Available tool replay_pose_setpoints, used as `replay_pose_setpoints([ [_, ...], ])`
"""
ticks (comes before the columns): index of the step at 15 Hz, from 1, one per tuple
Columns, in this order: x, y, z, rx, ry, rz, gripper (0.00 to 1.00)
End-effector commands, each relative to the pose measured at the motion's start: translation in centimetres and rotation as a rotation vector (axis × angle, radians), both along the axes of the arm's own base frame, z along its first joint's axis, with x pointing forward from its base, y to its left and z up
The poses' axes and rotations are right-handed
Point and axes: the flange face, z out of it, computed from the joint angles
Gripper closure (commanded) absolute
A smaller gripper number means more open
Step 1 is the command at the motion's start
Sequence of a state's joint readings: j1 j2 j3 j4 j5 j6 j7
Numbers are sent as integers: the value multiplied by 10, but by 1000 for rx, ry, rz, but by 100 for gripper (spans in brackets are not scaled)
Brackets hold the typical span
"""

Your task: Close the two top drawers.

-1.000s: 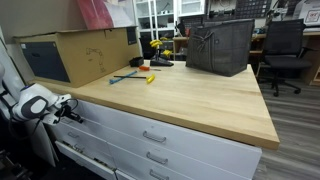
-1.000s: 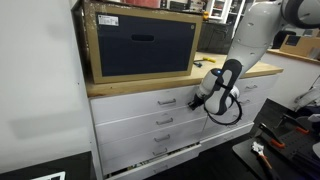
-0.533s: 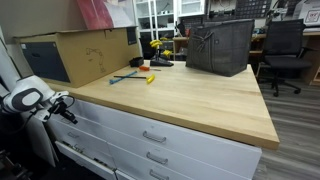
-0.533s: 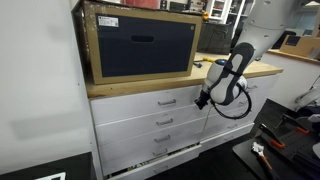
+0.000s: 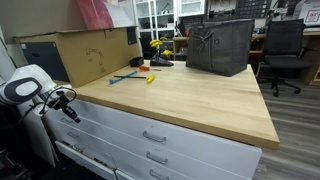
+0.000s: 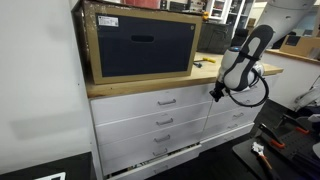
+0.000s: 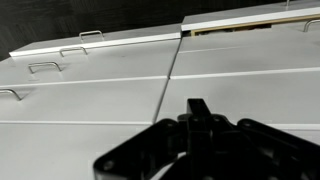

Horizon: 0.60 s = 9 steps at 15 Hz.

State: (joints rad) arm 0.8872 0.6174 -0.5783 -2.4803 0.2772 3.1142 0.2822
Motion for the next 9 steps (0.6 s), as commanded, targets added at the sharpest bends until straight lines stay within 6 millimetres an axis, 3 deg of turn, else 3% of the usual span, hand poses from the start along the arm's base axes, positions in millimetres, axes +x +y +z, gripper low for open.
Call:
replay_pose_setpoints([
  [1, -13, -27, 21, -10, 33, -45, 100],
  [6, -7, -62, 37, -64, 5, -61, 100],
  [9, 4, -72, 49, -67, -32, -64, 100],
])
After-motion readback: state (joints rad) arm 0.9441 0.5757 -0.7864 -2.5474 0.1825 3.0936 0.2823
